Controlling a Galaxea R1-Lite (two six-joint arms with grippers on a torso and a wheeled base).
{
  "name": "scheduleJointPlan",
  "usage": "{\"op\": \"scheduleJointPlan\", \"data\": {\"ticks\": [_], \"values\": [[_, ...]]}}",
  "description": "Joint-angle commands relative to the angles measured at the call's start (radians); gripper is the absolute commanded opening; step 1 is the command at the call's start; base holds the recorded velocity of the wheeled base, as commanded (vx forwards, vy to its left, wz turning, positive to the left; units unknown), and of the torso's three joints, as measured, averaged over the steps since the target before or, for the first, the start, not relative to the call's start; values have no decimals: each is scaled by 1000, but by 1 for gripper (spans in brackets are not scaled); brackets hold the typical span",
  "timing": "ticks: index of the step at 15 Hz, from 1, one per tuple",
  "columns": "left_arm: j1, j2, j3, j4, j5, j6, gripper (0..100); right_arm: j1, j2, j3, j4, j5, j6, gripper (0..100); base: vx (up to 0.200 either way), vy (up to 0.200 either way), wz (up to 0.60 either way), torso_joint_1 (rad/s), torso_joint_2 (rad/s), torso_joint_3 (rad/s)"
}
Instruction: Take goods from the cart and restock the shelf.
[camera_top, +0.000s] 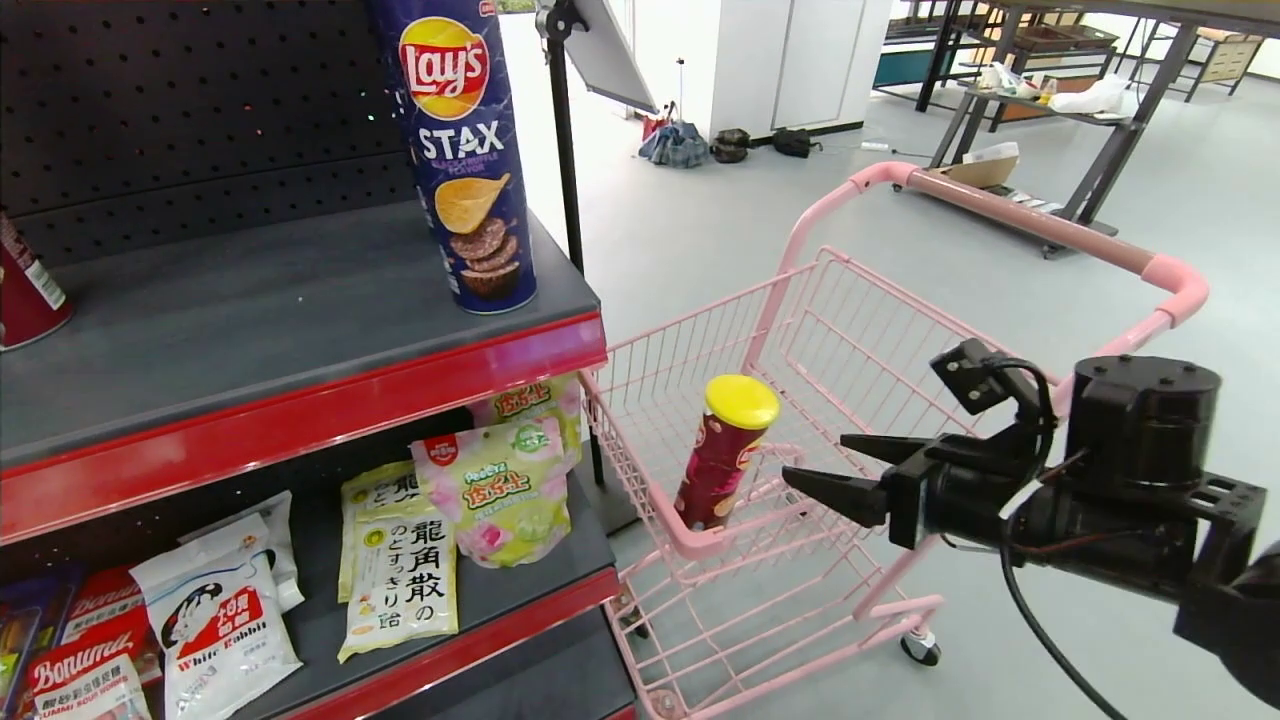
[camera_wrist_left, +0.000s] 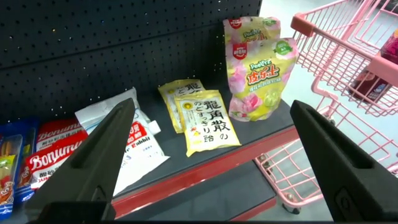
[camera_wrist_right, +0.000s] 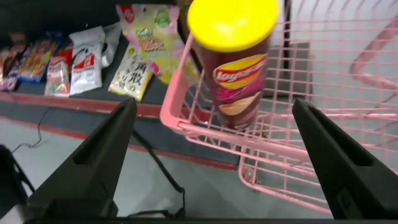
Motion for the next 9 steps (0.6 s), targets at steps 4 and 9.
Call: {"op": "scheduleJointPlan", "data": {"ticks": [4, 9], "values": [[0, 1, 0, 0, 0, 1, 100, 43, 167, -55, -8, 4, -24, 100, 0, 0, 0, 0, 0, 0], [0, 1, 0, -1, 2, 1, 100, 32, 271, -192, -8, 4, -24, 100, 0, 0, 0, 0, 0, 0]]}}
